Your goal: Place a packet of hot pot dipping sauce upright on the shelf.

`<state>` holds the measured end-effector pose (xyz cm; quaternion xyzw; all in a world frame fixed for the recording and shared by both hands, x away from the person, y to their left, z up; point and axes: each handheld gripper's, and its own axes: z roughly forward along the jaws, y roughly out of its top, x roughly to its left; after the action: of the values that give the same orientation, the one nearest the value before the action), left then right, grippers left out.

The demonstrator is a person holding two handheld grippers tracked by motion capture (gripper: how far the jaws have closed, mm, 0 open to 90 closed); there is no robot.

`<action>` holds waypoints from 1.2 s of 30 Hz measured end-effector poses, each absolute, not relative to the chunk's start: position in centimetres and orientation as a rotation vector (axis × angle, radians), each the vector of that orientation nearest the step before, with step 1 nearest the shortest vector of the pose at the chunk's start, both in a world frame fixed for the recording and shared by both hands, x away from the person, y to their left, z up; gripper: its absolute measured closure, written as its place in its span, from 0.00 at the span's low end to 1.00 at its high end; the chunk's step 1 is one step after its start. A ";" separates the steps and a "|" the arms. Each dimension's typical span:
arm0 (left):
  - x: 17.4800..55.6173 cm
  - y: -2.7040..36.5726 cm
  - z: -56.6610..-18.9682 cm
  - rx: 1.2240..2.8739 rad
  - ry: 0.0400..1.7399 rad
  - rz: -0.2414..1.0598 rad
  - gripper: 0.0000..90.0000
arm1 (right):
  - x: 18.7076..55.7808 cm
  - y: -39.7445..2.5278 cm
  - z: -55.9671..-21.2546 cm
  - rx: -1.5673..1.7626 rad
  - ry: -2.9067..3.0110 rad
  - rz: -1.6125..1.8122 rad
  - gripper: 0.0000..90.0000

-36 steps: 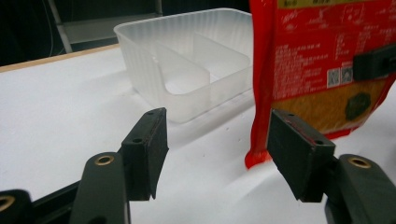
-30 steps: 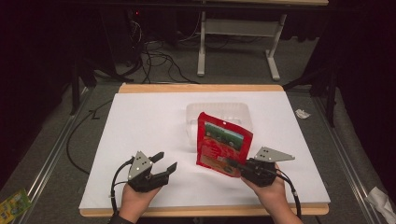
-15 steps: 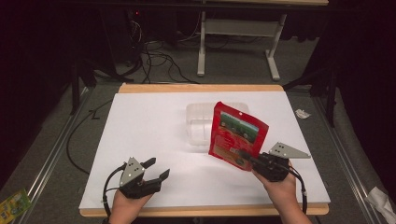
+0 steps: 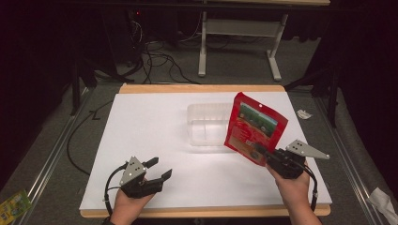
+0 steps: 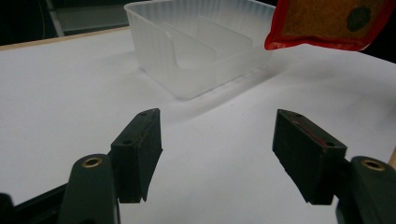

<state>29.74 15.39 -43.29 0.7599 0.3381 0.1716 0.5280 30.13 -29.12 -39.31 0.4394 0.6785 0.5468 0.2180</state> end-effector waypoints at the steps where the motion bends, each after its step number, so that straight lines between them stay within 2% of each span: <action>1: 29.7 15.3 -43.3 1.816 0.806 0.408 0.37 | 30.1 -29.3 -39.2 1.217 1.866 1.512 0.97; 8: 29.7 15.2 -43.4 1.824 0.794 0.403 0.37 | 30.1 -29.8 -38.7 1.226 1.816 1.490 0.97; 15: 29.7 15.3 -43.4 1.815 0.784 0.409 0.32 | 31.0 -29.7 -38.4 1.257 1.773 1.468 0.97; 18: 29.8 15.3 -43.5 1.813 0.783 0.412 0.23 | 31.8 -29.5 -38.2 1.264 1.758 1.448 0.97; 21: 29.9 15.1 -43.6 1.825 0.792 0.421 0.18 | 32.3 -29.3 -38.1 1.267 1.739 1.432 0.97; 36: 29.6 14.9 -43.4 1.814 0.767 0.422 0.19 | 35.1 -28.2 -37.7 1.288 1.706 1.388 0.97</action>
<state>29.63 14.89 -43.42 0.7613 0.3219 0.1770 0.5343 35.08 -28.20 -37.66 0.4834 0.6402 0.5208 0.2920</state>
